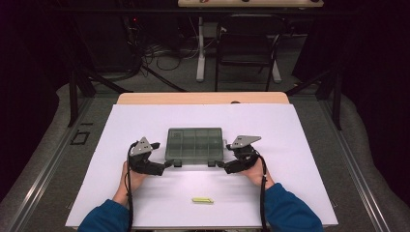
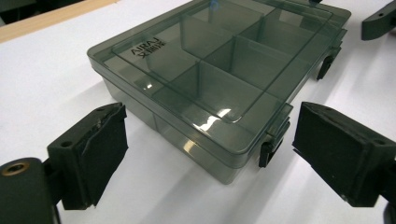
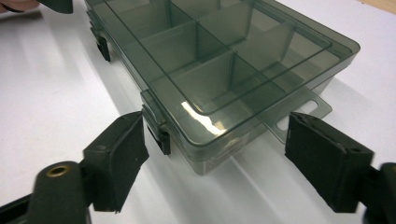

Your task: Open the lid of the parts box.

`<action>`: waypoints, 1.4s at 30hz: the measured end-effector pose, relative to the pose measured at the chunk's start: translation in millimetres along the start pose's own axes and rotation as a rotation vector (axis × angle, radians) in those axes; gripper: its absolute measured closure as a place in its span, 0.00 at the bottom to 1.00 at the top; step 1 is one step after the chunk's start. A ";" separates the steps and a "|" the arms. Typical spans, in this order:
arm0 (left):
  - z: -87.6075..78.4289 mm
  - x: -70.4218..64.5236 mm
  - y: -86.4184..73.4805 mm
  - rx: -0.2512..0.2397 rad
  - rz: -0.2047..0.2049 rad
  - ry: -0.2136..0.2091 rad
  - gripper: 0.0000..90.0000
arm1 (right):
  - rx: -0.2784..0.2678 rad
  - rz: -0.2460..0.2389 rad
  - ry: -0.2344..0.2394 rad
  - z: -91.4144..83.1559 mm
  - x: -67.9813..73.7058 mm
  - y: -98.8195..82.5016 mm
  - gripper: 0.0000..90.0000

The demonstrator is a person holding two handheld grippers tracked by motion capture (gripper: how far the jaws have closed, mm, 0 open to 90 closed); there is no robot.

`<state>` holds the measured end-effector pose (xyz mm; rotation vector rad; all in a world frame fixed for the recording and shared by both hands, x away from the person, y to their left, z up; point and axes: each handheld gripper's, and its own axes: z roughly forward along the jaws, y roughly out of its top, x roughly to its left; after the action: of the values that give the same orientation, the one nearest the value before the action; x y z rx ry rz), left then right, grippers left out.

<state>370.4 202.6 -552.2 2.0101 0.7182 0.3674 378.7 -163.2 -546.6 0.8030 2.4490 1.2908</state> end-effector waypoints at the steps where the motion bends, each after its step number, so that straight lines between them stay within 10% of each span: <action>1: 0.1 0.0 -0.2 0.003 0.002 -0.002 0.13 | 0.000 0.000 0.000 -0.5 0.1 0.0 0.25; 42: 2.5 0.2 -6.7 0.073 0.021 -0.060 0.42 | 0.045 -0.011 -0.026 4.0 5.0 -2.6 0.46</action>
<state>369.5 203.6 -559.2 2.0896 0.6829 0.2960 375.6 -158.7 -550.9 0.8114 2.4667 1.2170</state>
